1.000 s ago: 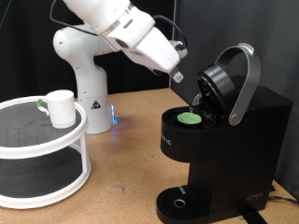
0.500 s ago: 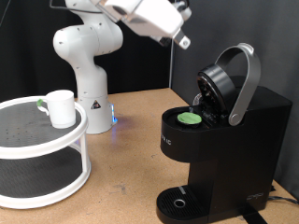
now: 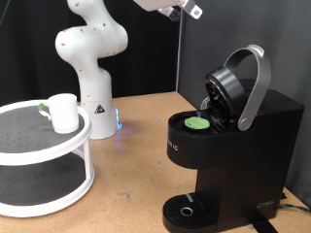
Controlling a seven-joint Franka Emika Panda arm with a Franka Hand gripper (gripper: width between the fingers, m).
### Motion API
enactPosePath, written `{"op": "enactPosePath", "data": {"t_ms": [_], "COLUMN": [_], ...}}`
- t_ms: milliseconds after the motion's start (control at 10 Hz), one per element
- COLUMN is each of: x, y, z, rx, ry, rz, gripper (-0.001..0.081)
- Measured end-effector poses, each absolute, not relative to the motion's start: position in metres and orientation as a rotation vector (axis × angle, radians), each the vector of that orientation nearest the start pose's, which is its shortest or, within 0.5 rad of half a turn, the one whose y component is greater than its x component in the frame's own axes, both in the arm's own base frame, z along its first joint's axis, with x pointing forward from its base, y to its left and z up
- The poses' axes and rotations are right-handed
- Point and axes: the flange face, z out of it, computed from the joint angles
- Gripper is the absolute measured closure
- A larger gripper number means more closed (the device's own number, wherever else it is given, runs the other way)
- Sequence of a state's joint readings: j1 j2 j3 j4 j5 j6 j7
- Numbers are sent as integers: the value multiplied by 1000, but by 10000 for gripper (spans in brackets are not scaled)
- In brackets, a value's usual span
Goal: Make a cup of coffee with the keurig machine
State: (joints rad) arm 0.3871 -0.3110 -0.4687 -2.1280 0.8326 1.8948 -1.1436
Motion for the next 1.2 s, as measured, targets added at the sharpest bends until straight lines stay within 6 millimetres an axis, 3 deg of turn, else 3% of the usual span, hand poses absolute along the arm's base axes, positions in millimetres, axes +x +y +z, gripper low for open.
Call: {"op": "enactPosePath", "data": {"t_ms": [300,800,1200], "x": [485,491,498], "y": [6,64,109], "z": [560,562,562], "rx": [-2080,-2055,-2076], "ry": [-895,-885,-870], "rz": [-681,-598,-635], "gripper": [5,5,5]}}
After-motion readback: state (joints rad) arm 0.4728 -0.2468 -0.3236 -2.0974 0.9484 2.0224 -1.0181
